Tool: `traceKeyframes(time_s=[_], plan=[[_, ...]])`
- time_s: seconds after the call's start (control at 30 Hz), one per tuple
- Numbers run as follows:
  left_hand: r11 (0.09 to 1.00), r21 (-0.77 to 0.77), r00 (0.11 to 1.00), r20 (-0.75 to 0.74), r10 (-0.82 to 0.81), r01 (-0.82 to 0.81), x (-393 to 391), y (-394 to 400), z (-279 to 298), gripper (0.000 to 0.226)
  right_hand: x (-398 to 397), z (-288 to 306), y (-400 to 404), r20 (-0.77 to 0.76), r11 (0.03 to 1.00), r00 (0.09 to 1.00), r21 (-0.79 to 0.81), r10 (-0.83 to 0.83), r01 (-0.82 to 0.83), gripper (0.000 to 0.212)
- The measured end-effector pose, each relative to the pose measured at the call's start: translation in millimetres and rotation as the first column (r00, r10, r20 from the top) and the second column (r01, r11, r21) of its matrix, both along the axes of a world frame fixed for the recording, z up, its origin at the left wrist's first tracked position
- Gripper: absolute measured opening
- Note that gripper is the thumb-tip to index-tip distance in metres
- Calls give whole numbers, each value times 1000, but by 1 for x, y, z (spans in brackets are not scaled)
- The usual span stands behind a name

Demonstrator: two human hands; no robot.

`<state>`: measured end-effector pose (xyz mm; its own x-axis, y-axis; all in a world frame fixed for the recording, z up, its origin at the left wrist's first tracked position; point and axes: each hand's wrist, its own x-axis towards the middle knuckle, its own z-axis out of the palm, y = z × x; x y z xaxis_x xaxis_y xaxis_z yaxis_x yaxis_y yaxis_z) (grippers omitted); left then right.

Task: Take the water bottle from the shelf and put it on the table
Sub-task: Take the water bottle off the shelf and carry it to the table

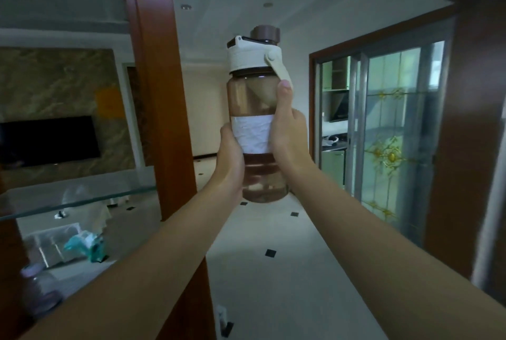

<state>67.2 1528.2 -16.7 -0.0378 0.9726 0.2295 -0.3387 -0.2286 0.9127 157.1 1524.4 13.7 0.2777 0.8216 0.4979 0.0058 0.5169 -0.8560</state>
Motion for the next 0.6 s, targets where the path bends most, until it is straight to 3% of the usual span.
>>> traceKeyframes(time_s=[0.37, 0.6], plan=[[970, -129, 977, -29, -210, 205, 101, 64, -51, 58, 98, -56, 51, -43, 973, 972, -51, -229, 227, 62], [938, -177, 952, -17, -305, 297, 151, 134, -67, 56, 144, -71, 113, 9, 925, 934, -141, -357, 354, 73]])
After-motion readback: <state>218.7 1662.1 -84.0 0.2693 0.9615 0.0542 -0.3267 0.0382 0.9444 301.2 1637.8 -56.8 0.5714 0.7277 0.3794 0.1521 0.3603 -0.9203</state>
